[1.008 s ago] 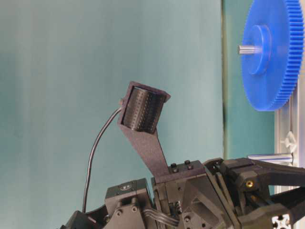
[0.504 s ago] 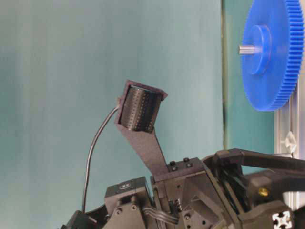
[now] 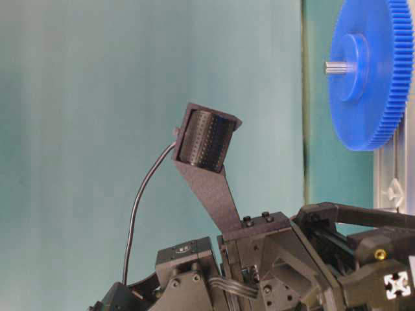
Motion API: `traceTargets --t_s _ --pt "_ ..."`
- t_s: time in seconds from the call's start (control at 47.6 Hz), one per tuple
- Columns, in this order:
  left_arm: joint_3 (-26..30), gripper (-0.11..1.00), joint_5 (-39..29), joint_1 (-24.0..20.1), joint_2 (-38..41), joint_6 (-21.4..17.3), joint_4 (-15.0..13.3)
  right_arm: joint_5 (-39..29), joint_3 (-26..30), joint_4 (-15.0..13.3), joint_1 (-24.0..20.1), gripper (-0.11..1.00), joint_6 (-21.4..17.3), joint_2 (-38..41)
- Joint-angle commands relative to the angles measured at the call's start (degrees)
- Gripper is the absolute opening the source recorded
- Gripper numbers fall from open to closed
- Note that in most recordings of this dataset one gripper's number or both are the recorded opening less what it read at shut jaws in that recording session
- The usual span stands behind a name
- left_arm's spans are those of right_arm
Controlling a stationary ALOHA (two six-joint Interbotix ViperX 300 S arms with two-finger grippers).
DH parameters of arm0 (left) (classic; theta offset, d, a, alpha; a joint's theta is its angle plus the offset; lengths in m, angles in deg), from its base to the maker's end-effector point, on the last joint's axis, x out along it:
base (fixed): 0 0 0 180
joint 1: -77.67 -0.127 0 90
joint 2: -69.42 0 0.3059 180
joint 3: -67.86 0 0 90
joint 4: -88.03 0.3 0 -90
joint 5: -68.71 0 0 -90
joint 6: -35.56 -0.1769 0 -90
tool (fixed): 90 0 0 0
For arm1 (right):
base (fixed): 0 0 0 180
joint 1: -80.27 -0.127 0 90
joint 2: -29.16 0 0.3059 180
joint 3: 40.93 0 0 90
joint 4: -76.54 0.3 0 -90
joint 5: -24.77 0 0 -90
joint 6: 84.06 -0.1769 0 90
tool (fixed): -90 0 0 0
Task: Insert the small gear onto the shaft.
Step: 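Close the left gripper around the blue gear's hub, then lift the blue gear upright with the left gripper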
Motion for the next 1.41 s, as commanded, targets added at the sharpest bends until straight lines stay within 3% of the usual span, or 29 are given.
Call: traceTargets --t_s 0.0,1.387 --pt "1.2 0.93 0.3 -0.1 -0.9 0.2 0.2 0.5 0.9 0.0 0.1 0.02 -0.3 0.2" --pt "1.1 0.92 1.1 -0.1 1.9 0.3 0.1 0.4 0.8 0.0 0.2 0.02 -0.4 -0.3"
